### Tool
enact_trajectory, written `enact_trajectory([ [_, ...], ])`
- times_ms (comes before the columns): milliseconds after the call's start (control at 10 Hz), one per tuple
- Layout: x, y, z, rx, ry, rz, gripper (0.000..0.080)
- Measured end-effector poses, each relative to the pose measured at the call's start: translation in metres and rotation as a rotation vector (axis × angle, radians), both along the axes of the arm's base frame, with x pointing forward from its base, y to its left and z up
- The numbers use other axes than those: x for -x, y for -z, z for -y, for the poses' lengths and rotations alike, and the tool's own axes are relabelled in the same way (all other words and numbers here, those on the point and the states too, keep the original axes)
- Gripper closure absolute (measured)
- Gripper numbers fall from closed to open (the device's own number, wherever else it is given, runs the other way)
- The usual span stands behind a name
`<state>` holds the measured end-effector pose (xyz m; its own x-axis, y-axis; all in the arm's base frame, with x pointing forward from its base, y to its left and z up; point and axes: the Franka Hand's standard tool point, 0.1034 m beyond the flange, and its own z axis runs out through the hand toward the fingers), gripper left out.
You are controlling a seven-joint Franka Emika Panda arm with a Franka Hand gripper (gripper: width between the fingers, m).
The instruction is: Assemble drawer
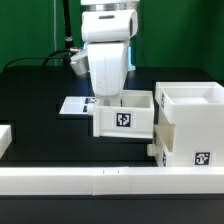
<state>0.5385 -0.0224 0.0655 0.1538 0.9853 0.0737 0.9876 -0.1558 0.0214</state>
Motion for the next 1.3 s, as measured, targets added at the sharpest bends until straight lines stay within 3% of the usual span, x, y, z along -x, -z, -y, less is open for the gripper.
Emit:
enact_trajectory([
  [1300, -0.008, 0.012, -0.004, -0.008, -0.101, -0.007, 0.0761],
])
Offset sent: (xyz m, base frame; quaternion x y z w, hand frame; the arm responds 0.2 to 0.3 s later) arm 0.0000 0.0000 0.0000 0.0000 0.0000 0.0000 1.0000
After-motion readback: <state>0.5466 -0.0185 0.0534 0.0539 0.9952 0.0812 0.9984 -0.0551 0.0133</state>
